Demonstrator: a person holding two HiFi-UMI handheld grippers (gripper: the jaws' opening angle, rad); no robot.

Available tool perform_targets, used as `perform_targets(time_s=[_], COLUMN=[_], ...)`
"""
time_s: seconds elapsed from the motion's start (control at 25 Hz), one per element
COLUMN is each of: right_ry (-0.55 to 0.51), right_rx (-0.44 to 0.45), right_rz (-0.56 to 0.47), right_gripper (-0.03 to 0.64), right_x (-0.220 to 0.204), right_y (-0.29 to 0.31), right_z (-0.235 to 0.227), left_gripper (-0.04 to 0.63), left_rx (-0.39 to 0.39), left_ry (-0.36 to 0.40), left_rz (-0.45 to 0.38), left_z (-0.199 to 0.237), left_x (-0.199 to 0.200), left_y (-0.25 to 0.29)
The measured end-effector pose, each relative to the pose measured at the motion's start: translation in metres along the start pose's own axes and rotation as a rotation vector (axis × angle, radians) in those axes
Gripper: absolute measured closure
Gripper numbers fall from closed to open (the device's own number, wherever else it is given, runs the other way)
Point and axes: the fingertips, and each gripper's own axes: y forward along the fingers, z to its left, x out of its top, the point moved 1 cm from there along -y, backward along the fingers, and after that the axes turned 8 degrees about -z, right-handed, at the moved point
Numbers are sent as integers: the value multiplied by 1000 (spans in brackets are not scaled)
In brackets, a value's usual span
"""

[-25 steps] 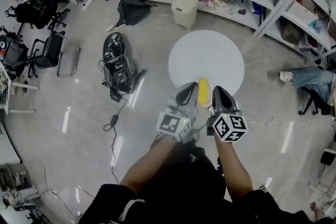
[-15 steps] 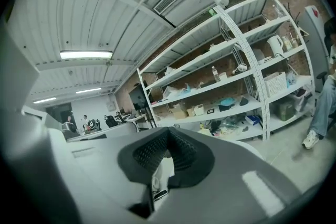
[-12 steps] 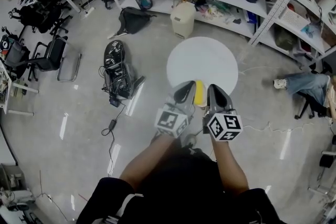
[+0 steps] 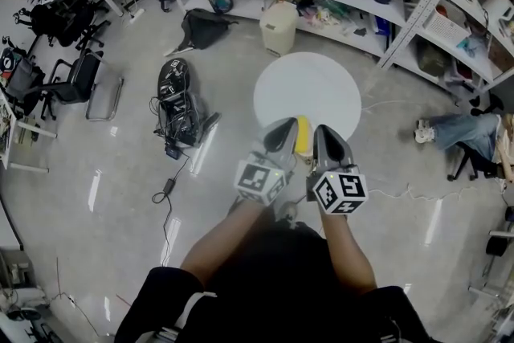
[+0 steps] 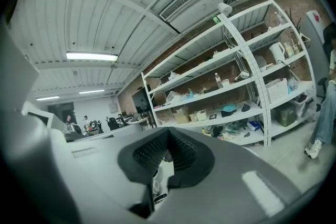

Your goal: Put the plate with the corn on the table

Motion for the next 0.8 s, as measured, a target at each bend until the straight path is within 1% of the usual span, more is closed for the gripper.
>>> perform_targets(time_s=[0.24,0.52,0.8], right_ry=[-3,-35,-46], right_rx=[0,-15,9], right_rz=[-11,8,4], right_gripper=[607,609,609], right_x=[0,-2,-2], right_y=[-8,-16,-23], right_z=[4,10,15], left_gripper=[591,591,591], left_rx=[-6,-9,-11], left_ry=[7,10,-7], left_rz=[-9,-15,-10], left_z=[-4,-10,-16], left_x=[0,4,0], left_y=[-9,-18,-21])
